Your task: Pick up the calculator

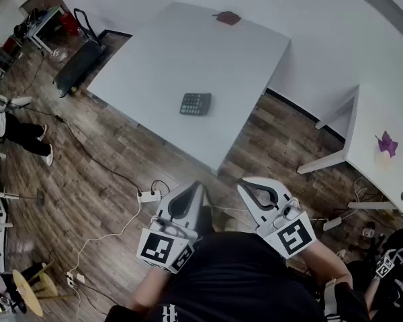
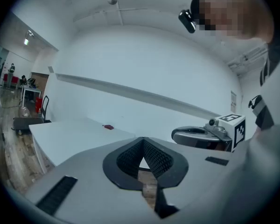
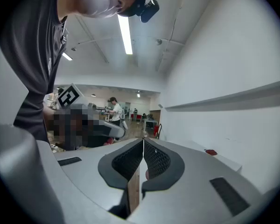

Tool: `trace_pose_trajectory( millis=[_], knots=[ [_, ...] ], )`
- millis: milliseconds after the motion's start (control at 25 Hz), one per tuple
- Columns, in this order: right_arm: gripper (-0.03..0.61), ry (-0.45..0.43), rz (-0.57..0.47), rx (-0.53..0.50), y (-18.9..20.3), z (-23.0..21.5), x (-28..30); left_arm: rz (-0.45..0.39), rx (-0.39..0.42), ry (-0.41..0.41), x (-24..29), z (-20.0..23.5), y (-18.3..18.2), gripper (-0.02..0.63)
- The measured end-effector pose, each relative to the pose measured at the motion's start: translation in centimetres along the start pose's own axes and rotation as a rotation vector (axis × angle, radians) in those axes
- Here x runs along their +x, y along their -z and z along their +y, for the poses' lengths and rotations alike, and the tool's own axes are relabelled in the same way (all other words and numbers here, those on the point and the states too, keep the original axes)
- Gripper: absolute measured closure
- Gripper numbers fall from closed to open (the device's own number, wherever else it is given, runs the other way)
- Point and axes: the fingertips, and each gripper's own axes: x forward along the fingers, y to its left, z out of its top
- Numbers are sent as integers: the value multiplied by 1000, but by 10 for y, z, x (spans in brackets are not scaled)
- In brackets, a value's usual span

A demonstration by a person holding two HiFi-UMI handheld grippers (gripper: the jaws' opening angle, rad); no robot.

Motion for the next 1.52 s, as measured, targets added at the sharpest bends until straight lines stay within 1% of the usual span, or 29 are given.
trace_pose_trajectory(
  millis=[160, 440, 560, 720, 840, 920, 1040, 1200, 1360, 1520],
  knots=[
    [563, -16, 4, 28, -1, -12, 49, 7, 8, 1, 19, 45, -16, 607],
    [563, 25, 38, 58, -2, -48, 126, 19, 20, 59, 65, 113, -38, 607],
    [563, 46, 63, 80, 1, -61, 148, 30, 16, 88, 81, 133, -41, 607],
    [563, 52, 99, 96, 10, -73, 167, 38, -13, 106, 96, 150, -41, 607],
    [563, 39, 136, 102, 23, -82, 177, 42, -32, 104, 104, 159, -39, 607],
    [563, 23, 154, 95, 30, -89, 185, 47, -47, 89, 107, 167, -38, 607],
    [563, -6, 187, 65, 43, -97, 196, 51, -62, 62, 110, 176, -37, 607],
    [562, -41, 246, -4, 76, -120, 215, 54, -76, 38, 127, 191, -37, 607],
    [561, -146, 316, -82, 120, -141, 227, 73, -129, -46, 134, 196, -32, 607],
    [555, -242, 375, -239, 165, -164, 243, 78, -167, -118, 152, 207, -25, 607]
  ],
)
